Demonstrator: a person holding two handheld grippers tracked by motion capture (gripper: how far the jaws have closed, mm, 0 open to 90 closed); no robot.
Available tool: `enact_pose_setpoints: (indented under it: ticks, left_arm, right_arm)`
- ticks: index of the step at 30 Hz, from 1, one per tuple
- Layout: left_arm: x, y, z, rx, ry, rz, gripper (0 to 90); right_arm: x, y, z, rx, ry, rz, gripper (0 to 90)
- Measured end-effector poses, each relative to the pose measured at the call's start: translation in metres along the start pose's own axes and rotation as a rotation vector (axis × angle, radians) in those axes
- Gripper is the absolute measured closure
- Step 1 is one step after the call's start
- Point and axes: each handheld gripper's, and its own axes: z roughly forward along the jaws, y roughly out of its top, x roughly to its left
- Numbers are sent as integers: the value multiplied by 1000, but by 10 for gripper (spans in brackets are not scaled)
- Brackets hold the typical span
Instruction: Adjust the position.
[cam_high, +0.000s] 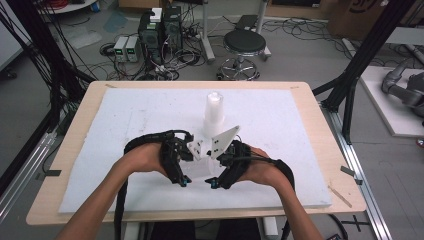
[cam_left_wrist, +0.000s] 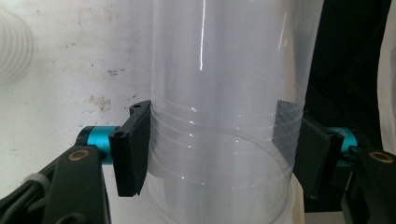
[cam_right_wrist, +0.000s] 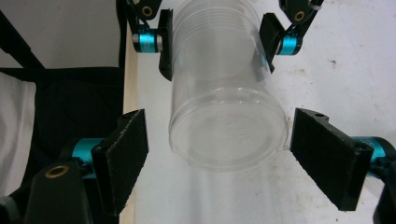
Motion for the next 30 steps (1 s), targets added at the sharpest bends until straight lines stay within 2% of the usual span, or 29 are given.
enact_pose_setpoints:
  ticks: [4,12,21,24,27,30]
  left_arm:
    - [0,1,1,-2,-1,1,310]
    - [1,1,2,0,-4,0,310]
    - [2,0,3,-1,-8,-5,311]
    - [3,-1,5,-15,-2,-10,302]
    - [5,-4,6,-35,-10,-27,273]
    - [7,-6,6,-68,-30,-40,129]
  right_arm:
    - [0,0,0,-1,-6,3,203]
    - [-2,-2,1,-8,3,1,401]
    - [-2,-4,3,-10,-1,9,421]
    - [-2,-4,3,-12,-2,11,422]
    - [-3,-5,4,-14,-11,10,423]
    - [-4,-6,3,-18,-11,6,423]
